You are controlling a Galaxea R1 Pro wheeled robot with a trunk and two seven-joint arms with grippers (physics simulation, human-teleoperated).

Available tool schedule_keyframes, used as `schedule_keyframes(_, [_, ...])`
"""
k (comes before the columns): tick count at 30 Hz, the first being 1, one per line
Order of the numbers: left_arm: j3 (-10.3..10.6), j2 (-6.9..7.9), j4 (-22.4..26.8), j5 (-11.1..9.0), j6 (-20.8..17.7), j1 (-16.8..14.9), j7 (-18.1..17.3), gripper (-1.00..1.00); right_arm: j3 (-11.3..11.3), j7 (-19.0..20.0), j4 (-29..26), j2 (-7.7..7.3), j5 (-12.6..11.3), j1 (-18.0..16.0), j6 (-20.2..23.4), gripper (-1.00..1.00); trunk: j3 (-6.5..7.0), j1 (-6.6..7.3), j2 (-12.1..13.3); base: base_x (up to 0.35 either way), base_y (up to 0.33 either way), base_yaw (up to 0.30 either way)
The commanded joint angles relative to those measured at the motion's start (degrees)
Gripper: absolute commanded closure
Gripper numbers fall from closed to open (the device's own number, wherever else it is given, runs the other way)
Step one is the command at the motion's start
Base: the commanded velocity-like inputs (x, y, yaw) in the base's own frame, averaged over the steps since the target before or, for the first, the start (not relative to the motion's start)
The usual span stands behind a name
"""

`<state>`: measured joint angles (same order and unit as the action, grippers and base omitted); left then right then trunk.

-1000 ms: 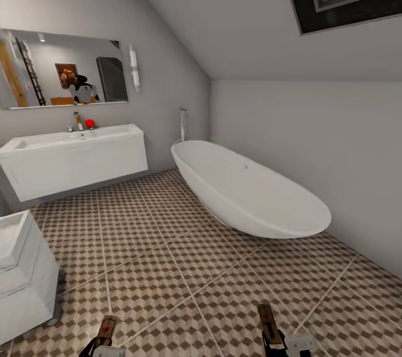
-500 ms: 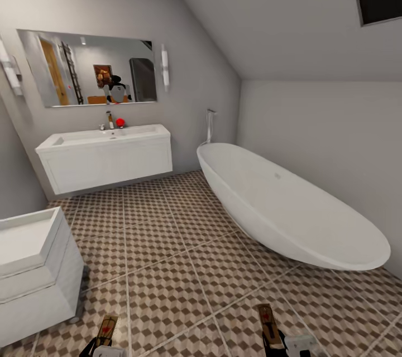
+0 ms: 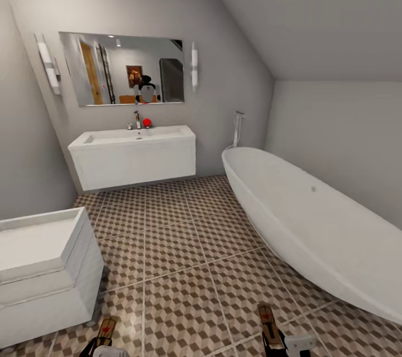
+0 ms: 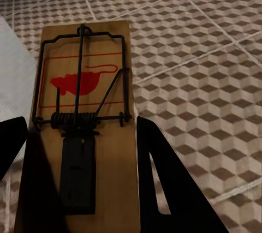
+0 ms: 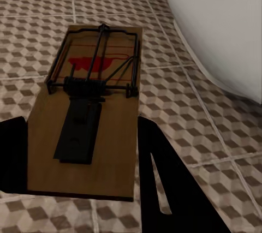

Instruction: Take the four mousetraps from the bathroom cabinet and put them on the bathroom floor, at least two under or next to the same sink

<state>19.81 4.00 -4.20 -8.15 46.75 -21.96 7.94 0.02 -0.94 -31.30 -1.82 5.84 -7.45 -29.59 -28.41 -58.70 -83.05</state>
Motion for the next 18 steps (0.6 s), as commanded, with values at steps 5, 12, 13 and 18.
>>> schedule_keyframes(5, [0.51,-0.04,-0.2,-0.47,0.27,-0.07,0.06,1.0,-0.02,0.15,0.01,-0.02,0.14,-0.02,-0.18,1.0,-0.06,-0.03,-0.03,0.331,0.0,0.288])
schedule_keyframes(12, [0.5,-0.04,-0.2,-0.47,0.27,-0.08,0.06,1.0,-0.02,0.15,0.01,-0.02,0.15,-0.02,-0.2,1.0,-0.06,-0.03,-0.03,0.331,0.0,0.288])
schedule_keyframes(13, [0.49,-0.04,-0.2,-0.47,0.27,-0.08,0.06,1.0,-0.02,0.15,0.01,-0.02,0.15,-0.02,-0.2,1.0,-0.06,-0.03,-0.03,0.331,0.0,0.288])
schedule_keyframes(18, [0.49,-0.04,-0.2,-0.47,0.27,-0.08,0.06,1.0,-0.02,0.15,0.01,-0.02,0.14,-0.02,-0.2,1.0,-0.06,-0.03,-0.03,0.331,0.0,0.288])
